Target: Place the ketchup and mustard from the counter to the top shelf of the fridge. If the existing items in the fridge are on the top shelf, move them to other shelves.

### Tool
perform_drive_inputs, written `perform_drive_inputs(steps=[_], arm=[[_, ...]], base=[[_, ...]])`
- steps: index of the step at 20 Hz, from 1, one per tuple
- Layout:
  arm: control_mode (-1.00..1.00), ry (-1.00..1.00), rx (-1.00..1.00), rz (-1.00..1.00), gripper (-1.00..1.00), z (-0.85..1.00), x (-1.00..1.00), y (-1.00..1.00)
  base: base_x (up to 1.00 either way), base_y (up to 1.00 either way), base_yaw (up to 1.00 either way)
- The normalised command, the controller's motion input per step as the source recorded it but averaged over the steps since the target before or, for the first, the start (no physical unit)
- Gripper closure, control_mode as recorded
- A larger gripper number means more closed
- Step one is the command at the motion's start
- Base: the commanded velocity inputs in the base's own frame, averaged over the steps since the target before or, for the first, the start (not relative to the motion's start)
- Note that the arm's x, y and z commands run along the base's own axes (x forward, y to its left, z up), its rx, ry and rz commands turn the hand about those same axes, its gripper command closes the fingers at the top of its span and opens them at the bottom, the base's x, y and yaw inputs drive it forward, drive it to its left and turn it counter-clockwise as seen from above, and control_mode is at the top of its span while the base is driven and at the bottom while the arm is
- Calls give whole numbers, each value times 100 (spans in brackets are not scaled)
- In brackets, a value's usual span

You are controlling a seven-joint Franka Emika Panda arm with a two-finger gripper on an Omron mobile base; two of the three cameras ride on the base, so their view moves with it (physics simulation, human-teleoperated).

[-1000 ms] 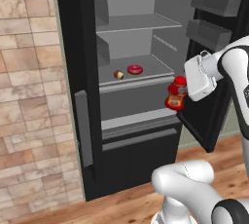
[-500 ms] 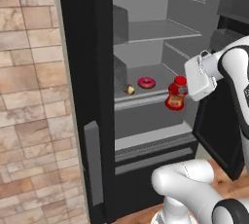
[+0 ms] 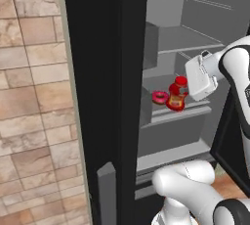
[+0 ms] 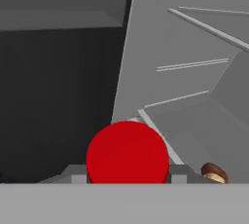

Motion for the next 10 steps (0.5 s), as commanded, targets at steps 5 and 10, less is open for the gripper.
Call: perform_drive_inputs(steps=[5, 10], arm=[[100, 0, 0, 0, 100, 0, 0, 0], [-100, 0, 0, 0, 100, 3, 0, 0]], base=[[48, 0, 0], [20, 0, 0]])
